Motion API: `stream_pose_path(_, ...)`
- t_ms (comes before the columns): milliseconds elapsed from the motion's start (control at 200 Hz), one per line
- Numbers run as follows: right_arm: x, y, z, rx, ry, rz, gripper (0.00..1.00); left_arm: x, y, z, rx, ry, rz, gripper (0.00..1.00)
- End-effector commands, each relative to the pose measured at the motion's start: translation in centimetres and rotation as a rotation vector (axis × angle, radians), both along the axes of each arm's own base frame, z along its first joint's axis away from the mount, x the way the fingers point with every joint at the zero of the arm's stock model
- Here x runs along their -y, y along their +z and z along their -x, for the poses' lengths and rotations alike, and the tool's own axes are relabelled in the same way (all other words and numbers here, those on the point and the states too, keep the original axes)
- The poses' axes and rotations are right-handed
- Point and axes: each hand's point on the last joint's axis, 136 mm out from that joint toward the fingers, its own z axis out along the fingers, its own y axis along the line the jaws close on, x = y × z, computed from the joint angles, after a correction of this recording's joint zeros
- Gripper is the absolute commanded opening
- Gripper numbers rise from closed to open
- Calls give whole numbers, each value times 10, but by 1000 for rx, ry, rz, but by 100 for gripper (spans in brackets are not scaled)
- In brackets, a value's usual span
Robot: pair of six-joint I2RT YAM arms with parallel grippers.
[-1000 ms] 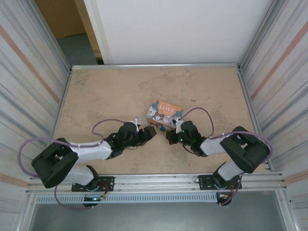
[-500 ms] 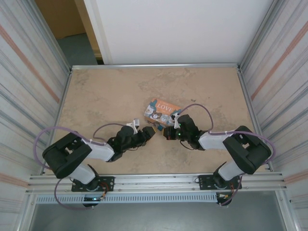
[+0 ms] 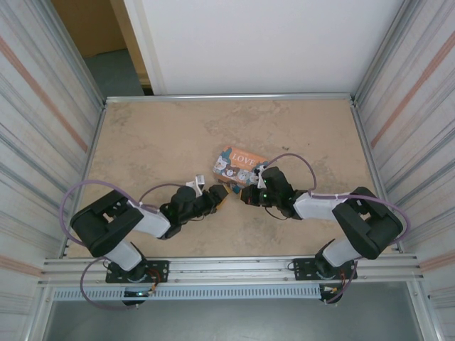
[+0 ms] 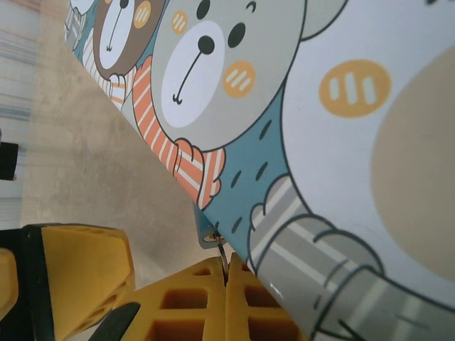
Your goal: Unlock a padlock with a key
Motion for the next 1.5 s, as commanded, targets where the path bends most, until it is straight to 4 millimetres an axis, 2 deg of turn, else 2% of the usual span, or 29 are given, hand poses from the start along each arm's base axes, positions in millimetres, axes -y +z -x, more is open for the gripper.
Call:
stream_pose_path(0,-5,18,-4,0,-2,-46,0,-4,2,-8,-5,40,17,50)
stream_pose_path(341,-7,22,-6,8,-9,-69,0,-5,-11,-18,-30,78,46,46)
stream_pose_path(646,-6,21,-6,2,-11,-68,0,9,-19,-25,-26,62,126,43)
stream_pose_path(997,-7,22,-7,0,-12,-72,0,19,-29,-31,-47,53,126,42)
stream_pose_path(1167,-9,24,-6,-6,-11,-79,0,28,-29,-37,-51,41,141,40)
stream_pose_path(1348,-10,26,-5,-18,-11,-93,0,27,-27,-44,-44,73,145,36)
stream_pose_path(1498,-11,28,-5,-25,-16,-113,0,33,-27,-46,-51,56,158,34)
